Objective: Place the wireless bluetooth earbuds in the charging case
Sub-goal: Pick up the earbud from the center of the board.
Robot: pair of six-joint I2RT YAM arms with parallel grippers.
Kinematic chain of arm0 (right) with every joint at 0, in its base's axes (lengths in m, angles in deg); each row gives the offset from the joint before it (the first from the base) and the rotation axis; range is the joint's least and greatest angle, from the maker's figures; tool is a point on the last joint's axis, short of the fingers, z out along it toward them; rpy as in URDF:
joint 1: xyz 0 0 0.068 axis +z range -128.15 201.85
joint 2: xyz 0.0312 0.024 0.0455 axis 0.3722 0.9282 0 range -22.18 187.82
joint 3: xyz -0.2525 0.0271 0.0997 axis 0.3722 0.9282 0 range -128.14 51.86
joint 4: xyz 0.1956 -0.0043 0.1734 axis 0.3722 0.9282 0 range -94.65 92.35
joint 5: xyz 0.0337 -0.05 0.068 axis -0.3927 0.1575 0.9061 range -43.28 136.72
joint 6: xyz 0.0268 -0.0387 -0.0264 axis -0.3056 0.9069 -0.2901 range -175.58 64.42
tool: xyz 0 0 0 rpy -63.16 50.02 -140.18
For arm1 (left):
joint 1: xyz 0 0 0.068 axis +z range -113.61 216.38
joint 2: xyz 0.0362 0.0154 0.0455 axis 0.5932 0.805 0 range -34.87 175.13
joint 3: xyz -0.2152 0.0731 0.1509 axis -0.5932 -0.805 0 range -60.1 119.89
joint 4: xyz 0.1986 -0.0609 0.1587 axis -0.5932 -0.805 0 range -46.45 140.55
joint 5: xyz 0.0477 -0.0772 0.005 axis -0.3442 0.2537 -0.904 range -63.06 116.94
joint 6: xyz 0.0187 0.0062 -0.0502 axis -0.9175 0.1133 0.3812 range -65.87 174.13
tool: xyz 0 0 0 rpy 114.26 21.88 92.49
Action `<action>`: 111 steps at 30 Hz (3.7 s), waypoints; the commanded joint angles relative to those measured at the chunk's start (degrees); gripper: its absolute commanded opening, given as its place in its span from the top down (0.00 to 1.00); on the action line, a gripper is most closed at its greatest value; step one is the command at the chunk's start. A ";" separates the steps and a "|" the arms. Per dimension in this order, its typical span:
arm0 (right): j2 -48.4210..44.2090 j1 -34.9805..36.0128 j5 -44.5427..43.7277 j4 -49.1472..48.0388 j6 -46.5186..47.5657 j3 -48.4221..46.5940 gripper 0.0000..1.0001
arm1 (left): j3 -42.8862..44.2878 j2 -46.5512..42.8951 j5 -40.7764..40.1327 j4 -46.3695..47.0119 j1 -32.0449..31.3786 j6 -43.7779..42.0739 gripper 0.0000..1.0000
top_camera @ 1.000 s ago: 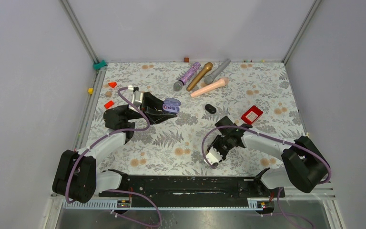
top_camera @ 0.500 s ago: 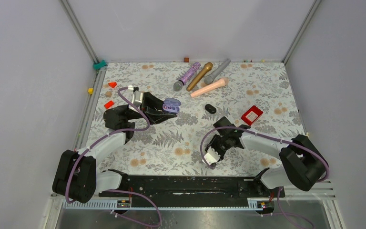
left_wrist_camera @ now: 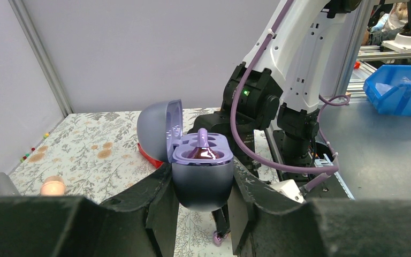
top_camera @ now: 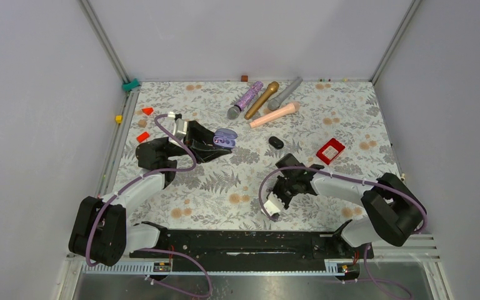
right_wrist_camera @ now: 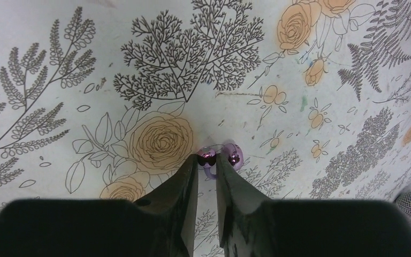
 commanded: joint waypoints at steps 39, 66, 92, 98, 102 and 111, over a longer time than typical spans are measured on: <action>11.65 1.14 -17.71 14.62 -82.51 -31.22 0.51 | 2.71 -1.33 0.50 3.28 0.77 1.29 0.84; -9.42 0.27 -15.05 -50.86 -20.61 22.85 0.48 | 3.67 -2.22 0.61 3.29 4.18 2.38 0.84; -4.01 0.31 -8.74 -30.38 -18.86 12.93 0.62 | 3.98 -1.98 0.60 3.37 4.49 2.96 0.84; -2.51 0.26 -8.77 -28.82 -17.86 11.89 0.61 | 4.06 -1.89 0.57 3.39 4.49 2.96 0.85; -1.79 0.25 -9.32 -26.73 -17.67 10.73 0.61 | 4.06 -1.90 0.61 3.40 4.45 3.04 0.85; 0.42 0.29 -10.14 -22.53 -17.44 7.88 0.59 | 4.11 -1.72 0.58 3.40 4.44 3.22 0.85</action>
